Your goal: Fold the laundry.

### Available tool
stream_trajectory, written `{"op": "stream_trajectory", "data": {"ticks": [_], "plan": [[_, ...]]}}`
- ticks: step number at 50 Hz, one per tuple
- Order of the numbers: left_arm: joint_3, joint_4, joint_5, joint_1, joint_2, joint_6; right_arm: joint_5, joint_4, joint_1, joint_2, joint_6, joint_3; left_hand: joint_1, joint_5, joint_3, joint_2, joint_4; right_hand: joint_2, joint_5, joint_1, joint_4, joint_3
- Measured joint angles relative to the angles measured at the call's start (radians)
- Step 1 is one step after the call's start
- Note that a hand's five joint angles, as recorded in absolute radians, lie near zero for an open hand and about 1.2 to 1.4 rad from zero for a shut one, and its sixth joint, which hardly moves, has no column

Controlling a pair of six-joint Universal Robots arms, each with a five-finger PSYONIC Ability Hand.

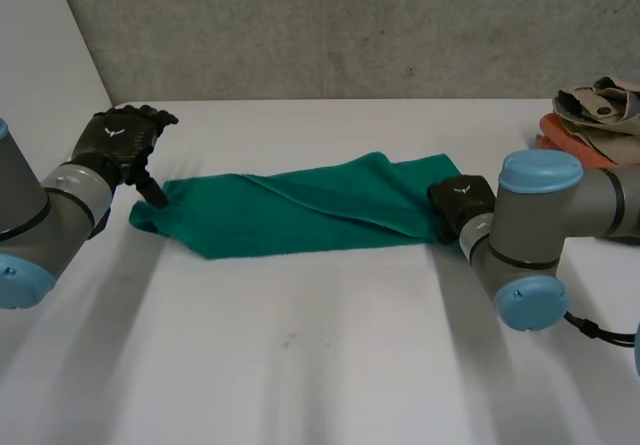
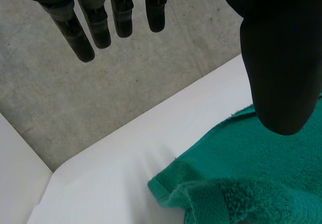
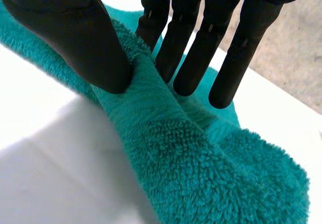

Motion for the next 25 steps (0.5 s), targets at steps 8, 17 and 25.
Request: {"op": "stream_trajectory", "data": {"ticks": [8, 17, 25], "plan": [[0.038, 0.002, -0.003, -0.002, -0.013, -0.003, -0.115, 0.007, 0.021, -0.228, 0.011, 0.048, -0.004, 0.0, -0.006, -0.013, -0.014, 0.0, 0.0, 0.0, 0.001, 0.0], [0.208, -0.05, 0.03, -0.041, -0.134, -0.017, -0.308, 0.205, 0.069, -0.554, 0.015, 0.025, -0.004, 0.0, -0.006, -0.013, -0.014, 0.0, 0.0, 0.0, 0.003, 0.001], [0.373, -0.199, 0.124, -0.129, -0.322, -0.016, -0.426, 0.27, 0.119, -0.732, 0.018, -0.004, 0.031, 0.031, 0.029, 0.023, 0.025, 0.0, 0.0, 0.0, 0.003, 0.001]]}}
